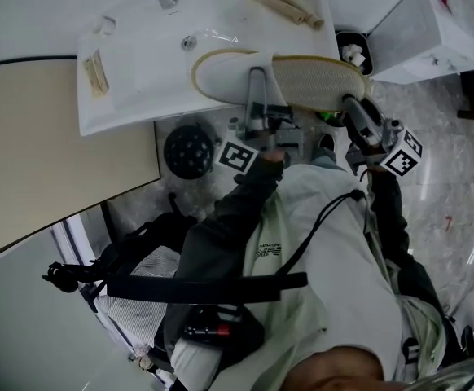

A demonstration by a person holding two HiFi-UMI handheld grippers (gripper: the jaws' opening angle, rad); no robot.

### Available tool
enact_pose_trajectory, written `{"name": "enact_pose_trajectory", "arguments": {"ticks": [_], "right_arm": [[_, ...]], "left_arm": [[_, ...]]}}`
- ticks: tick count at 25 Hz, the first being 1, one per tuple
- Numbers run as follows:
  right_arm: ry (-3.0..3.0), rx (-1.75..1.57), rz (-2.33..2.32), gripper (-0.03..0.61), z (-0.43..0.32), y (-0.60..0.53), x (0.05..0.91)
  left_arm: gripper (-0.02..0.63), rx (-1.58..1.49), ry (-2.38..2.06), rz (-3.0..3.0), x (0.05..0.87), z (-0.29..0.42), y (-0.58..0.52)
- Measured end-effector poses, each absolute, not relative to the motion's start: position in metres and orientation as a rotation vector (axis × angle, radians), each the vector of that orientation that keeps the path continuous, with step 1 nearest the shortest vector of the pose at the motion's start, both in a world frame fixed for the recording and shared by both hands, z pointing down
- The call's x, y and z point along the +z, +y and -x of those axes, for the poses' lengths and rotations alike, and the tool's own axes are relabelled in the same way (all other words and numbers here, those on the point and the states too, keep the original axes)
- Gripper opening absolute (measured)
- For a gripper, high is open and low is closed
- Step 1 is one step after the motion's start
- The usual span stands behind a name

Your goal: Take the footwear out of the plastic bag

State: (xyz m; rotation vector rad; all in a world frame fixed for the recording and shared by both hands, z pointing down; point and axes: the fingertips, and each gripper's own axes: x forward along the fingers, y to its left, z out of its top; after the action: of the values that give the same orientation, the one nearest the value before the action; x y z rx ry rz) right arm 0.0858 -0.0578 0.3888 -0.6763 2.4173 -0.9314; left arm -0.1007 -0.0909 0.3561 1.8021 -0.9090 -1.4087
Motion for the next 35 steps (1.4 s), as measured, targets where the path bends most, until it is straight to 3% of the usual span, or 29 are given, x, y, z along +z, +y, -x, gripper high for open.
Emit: {"name": "enact_pose_trajectory", "arguments": {"ticks": [19,35], "right_arm": [[2.6,-0.857,0.732,0.124,-0.068,-0.021,0.412],[2.525,-0.991,0.803,0.121,-0.047,-0.025,0.422]], "left_arm": [[0.089,-1.577,-0.973,-1.713,0.348,0.175,-0.084],[0.089,-1.51,-0.953,-1.69,0.367,0.167,-0.067]]}}
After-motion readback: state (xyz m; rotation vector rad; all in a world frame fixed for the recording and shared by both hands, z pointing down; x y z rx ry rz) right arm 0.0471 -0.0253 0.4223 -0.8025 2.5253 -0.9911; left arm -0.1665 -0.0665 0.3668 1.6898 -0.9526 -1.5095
